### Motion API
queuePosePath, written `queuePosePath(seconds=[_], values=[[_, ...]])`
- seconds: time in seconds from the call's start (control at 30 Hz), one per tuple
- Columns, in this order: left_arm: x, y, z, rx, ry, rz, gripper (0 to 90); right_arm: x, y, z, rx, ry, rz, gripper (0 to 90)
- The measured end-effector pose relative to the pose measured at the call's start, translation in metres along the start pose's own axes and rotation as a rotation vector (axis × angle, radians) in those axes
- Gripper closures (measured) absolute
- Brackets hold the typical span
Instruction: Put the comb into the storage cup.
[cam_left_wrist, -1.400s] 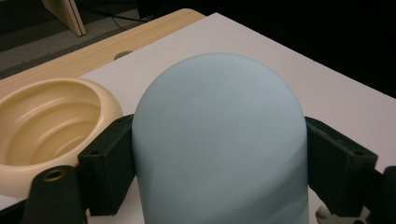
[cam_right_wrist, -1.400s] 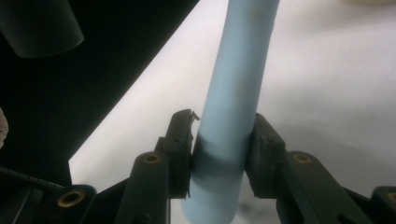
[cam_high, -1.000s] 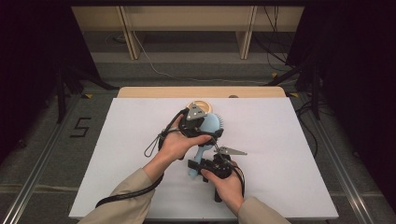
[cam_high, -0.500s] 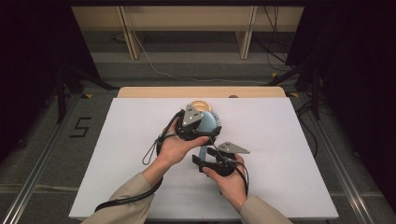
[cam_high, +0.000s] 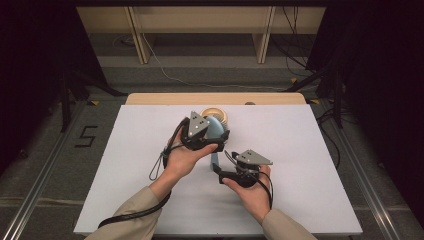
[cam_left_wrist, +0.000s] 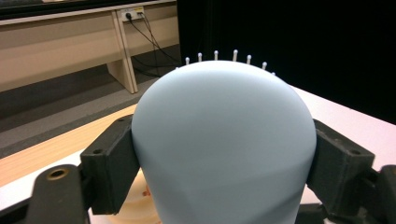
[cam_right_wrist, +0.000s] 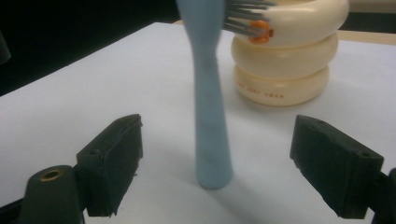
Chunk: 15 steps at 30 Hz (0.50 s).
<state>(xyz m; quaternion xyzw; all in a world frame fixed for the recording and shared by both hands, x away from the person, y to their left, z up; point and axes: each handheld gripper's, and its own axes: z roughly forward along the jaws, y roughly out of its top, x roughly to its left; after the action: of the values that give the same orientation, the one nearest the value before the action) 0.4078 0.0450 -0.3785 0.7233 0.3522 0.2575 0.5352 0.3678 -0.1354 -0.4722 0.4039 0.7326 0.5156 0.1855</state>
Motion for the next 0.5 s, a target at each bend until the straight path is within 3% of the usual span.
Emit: queuePosePath(seconds=[0.5], values=[[0.008,0.001,-0.01,-0.038,0.036,-0.01,19.7,-0.035,0.002,-0.033,-0.025,-0.093,-0.056,17.3]])
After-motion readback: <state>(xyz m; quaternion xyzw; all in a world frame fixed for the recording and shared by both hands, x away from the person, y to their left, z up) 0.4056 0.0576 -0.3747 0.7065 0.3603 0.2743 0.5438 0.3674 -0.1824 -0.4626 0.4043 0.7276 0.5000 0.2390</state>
